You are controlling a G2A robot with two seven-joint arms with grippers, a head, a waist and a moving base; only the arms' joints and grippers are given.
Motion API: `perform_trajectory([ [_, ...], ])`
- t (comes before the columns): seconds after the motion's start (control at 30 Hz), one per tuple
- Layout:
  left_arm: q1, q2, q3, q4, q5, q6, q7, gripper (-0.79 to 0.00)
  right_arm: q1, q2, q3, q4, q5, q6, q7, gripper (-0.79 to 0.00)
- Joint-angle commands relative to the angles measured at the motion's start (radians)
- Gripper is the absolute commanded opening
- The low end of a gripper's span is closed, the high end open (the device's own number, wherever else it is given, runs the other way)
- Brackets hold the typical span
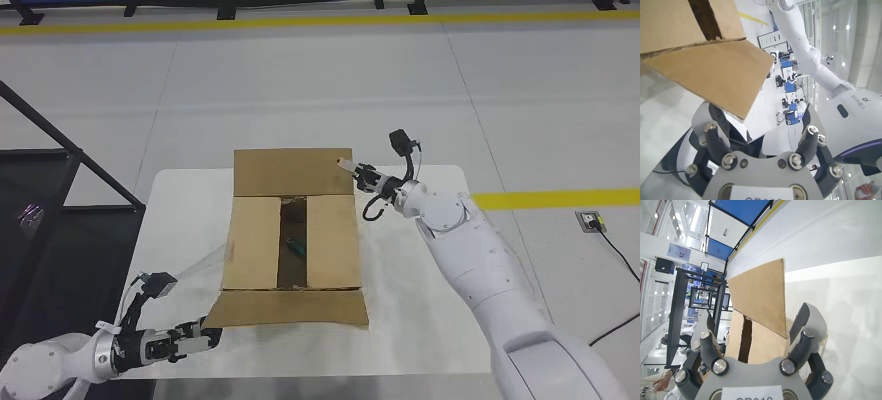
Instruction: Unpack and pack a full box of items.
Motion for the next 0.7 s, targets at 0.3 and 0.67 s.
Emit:
perform_trajectory([
  [0.3, -0.066, 0.001, 0.013, 0.07, -0.076, -0.016, 0.06, 0.0, 0.058, -0.049, -0.025, 0.123, 0.046, -0.024, -0.03, 0.0],
  [0.67, -0.097, -0.019, 0.08, 0.007, 0.289, 0.108, 0.483, 0.0, 0.107, -0.067, -0.016, 0.195, 0.092, -0.106, 0.035, 0.0],
])
